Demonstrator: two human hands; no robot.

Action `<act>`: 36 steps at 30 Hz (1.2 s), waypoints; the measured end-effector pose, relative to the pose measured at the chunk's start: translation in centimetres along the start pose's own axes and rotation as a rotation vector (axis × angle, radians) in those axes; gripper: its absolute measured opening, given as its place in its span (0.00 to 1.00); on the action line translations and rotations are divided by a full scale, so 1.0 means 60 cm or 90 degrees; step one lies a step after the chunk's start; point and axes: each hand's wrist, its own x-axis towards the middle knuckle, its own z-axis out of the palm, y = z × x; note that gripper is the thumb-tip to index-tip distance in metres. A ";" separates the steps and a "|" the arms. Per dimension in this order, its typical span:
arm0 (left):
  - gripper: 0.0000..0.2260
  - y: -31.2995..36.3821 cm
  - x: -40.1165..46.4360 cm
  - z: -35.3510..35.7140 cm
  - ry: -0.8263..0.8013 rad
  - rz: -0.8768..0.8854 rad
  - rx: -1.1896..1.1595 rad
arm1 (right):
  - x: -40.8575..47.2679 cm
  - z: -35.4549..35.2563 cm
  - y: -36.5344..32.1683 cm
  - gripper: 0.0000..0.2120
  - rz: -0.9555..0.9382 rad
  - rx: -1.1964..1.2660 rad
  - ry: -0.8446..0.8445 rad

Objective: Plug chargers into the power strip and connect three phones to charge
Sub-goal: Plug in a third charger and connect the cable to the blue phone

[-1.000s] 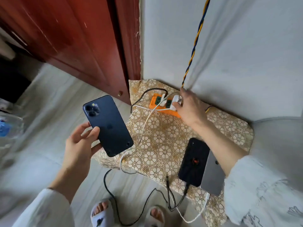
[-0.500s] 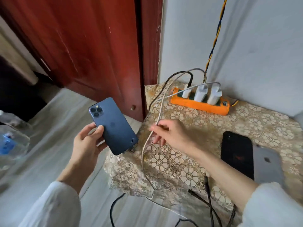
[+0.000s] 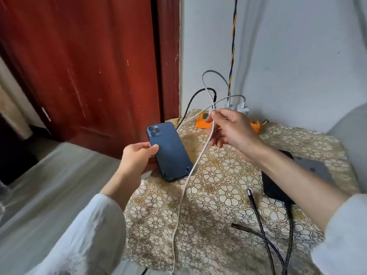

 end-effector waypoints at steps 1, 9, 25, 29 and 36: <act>0.04 0.001 -0.003 0.011 -0.020 -0.012 0.021 | -0.007 -0.005 -0.005 0.12 0.002 0.001 0.015; 0.10 0.017 -0.014 0.051 -0.010 0.048 0.396 | -0.061 -0.030 -0.050 0.12 0.041 0.051 0.067; 0.08 0.072 -0.172 0.031 -0.277 0.246 0.225 | -0.100 -0.005 -0.134 0.13 0.050 0.363 0.085; 0.06 0.152 -0.168 0.012 -0.177 0.201 -0.120 | -0.149 0.022 -0.080 0.18 0.086 0.047 -0.085; 0.08 0.182 -0.166 -0.032 -0.074 0.151 -0.278 | -0.205 0.047 -0.038 0.07 0.089 -0.090 -0.253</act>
